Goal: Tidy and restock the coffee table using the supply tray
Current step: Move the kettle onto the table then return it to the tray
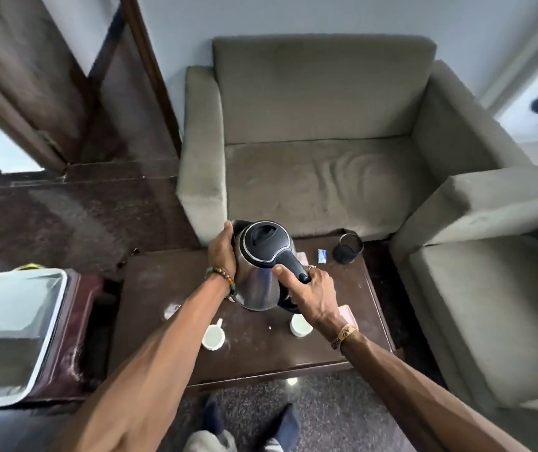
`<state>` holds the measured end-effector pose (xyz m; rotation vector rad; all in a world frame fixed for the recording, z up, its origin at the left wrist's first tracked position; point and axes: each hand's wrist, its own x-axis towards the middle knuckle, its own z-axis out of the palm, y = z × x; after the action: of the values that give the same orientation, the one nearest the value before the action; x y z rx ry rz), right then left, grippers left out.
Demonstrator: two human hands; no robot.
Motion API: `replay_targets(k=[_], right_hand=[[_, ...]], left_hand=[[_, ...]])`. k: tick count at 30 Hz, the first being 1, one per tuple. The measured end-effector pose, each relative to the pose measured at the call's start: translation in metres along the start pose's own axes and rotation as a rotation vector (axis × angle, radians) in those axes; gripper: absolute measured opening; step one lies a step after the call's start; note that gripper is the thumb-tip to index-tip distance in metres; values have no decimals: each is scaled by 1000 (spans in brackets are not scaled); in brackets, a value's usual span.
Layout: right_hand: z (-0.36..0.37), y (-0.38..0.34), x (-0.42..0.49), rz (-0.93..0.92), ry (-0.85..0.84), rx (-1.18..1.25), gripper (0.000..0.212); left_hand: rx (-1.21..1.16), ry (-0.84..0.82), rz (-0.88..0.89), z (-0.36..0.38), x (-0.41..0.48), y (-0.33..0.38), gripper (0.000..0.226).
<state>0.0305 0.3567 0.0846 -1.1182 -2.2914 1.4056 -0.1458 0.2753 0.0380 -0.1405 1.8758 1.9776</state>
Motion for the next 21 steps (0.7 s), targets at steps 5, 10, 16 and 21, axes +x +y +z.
replay_targets(k=[5, 10, 16, 21], right_hand=[[24, -16, 9, 71, -117, 85, 74], [44, -32, 19, 197, -298, -35, 65], [57, -58, 30, 426, -548, -4, 73], [72, -71, 31, 554, -576, -39, 96]], left_hand=[[-24, 60, 4, -29, 19, -7, 30], [-22, 9, 4, -50, 26, -10, 26], [-18, -80, -16, -69, 37, -19, 45], [67, -117, -14, -79, 47, -19, 67]])
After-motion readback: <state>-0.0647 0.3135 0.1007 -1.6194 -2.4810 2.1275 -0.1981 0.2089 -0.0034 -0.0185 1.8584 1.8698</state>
